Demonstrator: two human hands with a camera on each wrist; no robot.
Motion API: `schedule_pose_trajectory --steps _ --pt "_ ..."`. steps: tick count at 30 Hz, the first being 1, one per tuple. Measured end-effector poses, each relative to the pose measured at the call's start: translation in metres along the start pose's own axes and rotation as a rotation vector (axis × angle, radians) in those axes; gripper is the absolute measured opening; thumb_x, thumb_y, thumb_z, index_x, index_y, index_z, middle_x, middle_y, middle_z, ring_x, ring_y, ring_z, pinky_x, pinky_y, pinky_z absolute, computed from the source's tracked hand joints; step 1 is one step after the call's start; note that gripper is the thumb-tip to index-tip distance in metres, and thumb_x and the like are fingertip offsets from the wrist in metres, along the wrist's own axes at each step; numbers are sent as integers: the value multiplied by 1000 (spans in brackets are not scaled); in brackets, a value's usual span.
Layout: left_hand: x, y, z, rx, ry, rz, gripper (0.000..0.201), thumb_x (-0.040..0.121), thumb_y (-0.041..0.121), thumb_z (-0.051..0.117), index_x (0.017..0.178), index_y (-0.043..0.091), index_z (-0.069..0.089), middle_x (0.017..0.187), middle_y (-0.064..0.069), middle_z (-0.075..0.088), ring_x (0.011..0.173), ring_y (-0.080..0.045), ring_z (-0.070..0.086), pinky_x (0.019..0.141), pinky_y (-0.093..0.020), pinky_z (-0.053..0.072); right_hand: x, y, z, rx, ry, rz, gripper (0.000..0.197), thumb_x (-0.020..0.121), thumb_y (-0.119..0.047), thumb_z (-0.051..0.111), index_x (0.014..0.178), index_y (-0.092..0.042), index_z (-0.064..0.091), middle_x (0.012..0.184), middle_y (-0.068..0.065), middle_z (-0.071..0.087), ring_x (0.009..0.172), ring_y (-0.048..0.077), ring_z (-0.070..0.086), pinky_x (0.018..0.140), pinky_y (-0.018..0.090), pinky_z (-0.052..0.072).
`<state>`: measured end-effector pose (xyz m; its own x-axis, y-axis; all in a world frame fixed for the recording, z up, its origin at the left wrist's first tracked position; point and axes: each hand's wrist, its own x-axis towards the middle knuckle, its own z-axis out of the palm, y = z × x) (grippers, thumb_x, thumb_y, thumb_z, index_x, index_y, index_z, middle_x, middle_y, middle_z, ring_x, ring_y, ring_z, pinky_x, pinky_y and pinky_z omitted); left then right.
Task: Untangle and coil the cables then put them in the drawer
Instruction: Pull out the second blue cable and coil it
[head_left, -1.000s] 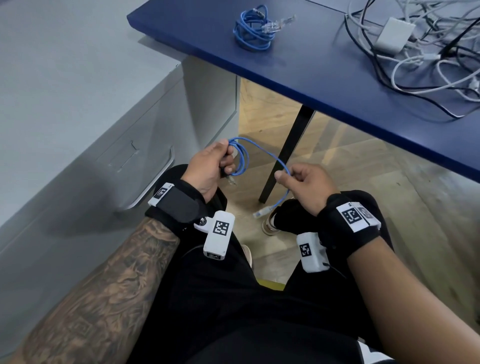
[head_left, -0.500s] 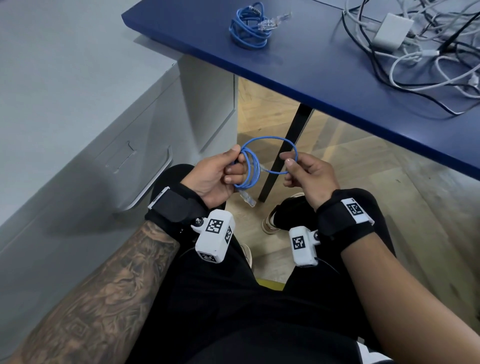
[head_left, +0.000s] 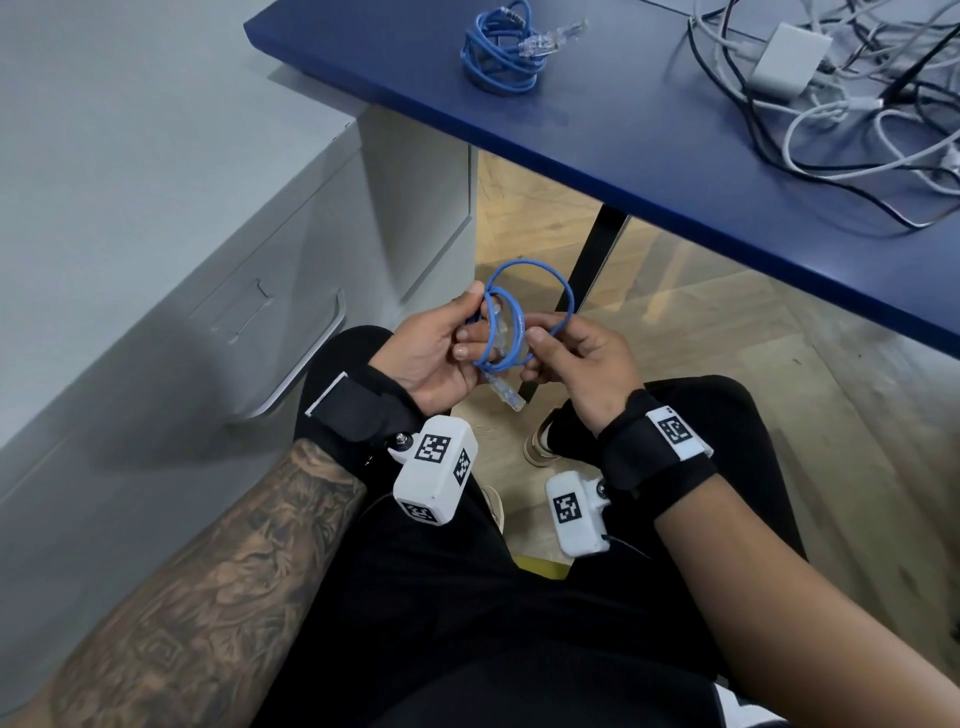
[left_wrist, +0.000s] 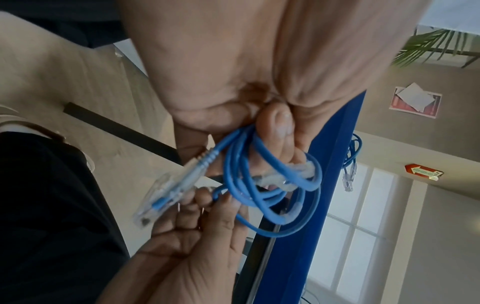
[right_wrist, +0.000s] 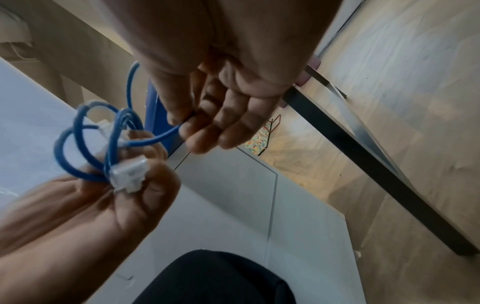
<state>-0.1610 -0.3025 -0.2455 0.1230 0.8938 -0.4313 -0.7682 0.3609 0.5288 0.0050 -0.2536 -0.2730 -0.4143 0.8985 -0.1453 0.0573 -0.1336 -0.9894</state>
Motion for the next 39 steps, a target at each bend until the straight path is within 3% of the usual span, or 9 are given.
schedule_pose_trajectory --steps 2,7,17,22,26,28,30,33,39 --pt "1 2 -3 71 -7 13 33 103 32 41 78 13 53 52 7 33 40 -4 29 68 -18 19 3 -2 0 -49 116 -16 19 97 -6 59 96 -20 71 68 0 64 57 11 61 60 21 53" --pt "3 -1 0 279 108 132 36 104 28 41 74 12 52 60 2 27 45 -5 25 44 -13 30 11 -7 -12 -246 217 -107 14 96 -14 62 98 -23 73 73 -10 66 63 6 61 65 15 51" --pt "4 -6 -1 274 87 87 33 103 26 44 71 17 47 51 8 25 38 -2 21 42 -13 26 -2 -6 -2 9 91 -13 16 95 -4 62 99 -18 68 69 -4 69 62 12 66 65 28 57" --pt "8 -19 7 285 152 135 33 104 23 39 79 10 55 45 8 28 36 -3 22 45 -15 29 -8 -9 13 43 54 19 16 102 -21 49 112 -20 63 98 7 69 78 14 66 63 30 55" --pt "13 -24 3 450 242 255 29 104 24 42 83 9 56 69 -14 58 46 -12 41 48 -19 37 -12 -6 15 -7 16 19 59 79 -43 71 129 -27 44 108 5 67 90 16 70 76 29 57" --pt "14 -28 2 612 267 311 28 103 25 44 92 5 59 85 -20 61 65 -23 56 61 -29 48 -12 -4 18 -51 28 9 72 67 -47 81 126 -27 44 105 3 67 92 15 70 84 34 57" --pt "15 -31 0 755 278 359 31 101 30 46 95 3 60 79 -14 60 69 -23 52 65 -35 44 -8 -7 21 -71 104 34 63 66 -53 80 114 -28 49 100 -1 66 89 18 69 85 42 58" --pt "15 -34 -1 865 248 413 28 100 30 46 83 11 58 59 10 49 53 -9 41 54 -27 36 0 -10 19 15 177 117 41 75 -56 70 98 -25 57 92 2 70 87 28 71 82 54 59" --pt "11 -33 8 887 145 406 16 98 15 54 84 7 54 50 17 48 45 1 41 50 -12 35 8 -17 4 -11 130 92 15 99 -25 56 95 -17 69 84 5 69 79 20 66 78 43 57"
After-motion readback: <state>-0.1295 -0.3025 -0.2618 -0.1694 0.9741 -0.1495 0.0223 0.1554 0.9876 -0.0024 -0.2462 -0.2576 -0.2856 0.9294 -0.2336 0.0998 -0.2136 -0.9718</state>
